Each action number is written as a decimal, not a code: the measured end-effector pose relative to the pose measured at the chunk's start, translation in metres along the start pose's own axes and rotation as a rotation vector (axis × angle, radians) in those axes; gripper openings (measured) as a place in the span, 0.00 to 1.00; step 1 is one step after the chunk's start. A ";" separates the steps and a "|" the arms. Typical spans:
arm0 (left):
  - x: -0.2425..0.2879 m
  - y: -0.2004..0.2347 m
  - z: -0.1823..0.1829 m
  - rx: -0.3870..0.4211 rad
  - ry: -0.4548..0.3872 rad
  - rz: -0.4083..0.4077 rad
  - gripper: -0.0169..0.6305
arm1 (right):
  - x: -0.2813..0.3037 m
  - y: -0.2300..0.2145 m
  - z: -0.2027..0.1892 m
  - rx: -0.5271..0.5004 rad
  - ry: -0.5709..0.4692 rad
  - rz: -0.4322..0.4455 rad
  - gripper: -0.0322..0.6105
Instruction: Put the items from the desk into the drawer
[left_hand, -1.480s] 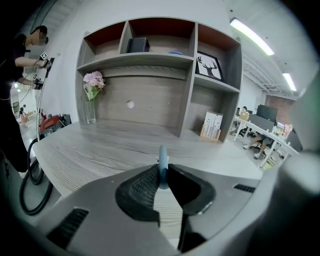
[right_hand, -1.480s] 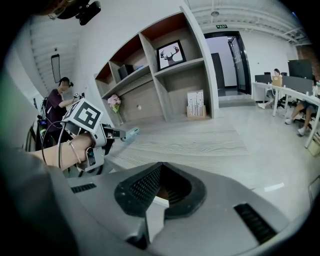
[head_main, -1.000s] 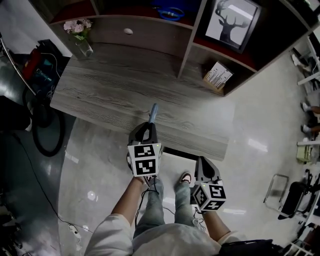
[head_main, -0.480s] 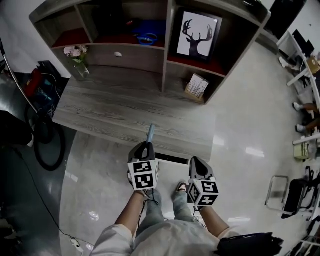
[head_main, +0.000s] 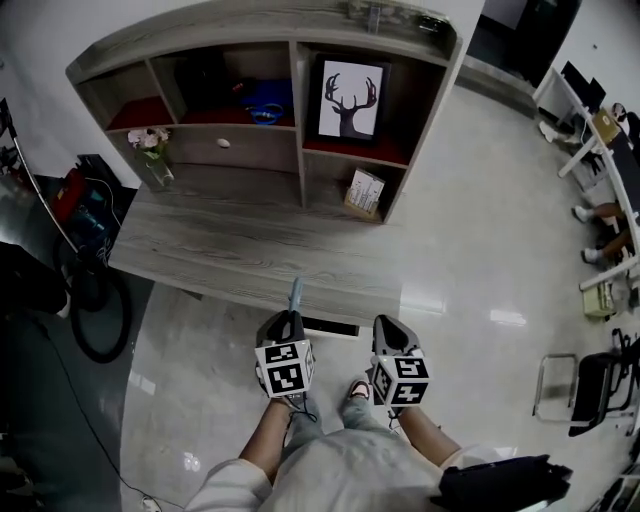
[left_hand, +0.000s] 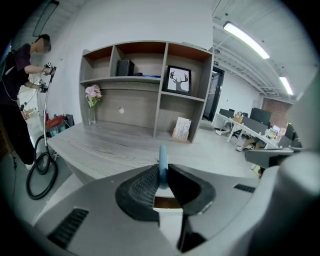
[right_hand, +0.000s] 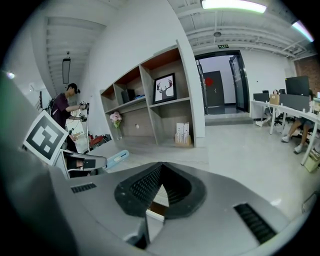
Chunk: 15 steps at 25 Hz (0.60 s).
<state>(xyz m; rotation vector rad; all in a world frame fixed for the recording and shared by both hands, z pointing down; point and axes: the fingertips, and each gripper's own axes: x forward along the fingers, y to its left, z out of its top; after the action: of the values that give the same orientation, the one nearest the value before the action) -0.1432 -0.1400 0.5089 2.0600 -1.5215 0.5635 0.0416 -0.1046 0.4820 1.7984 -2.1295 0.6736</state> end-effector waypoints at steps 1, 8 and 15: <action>-0.003 -0.004 0.000 0.002 -0.002 0.001 0.13 | -0.003 -0.003 0.002 -0.002 -0.003 0.001 0.05; -0.017 -0.028 -0.006 0.017 -0.009 0.009 0.13 | -0.017 -0.017 0.001 -0.013 0.002 0.030 0.05; -0.027 -0.040 -0.032 -0.021 0.025 0.031 0.13 | -0.015 -0.021 -0.010 -0.037 0.038 0.083 0.05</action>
<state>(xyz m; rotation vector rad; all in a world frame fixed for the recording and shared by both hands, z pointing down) -0.1135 -0.0902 0.5111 2.0095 -1.5405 0.5806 0.0643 -0.0893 0.4865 1.6725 -2.1872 0.6785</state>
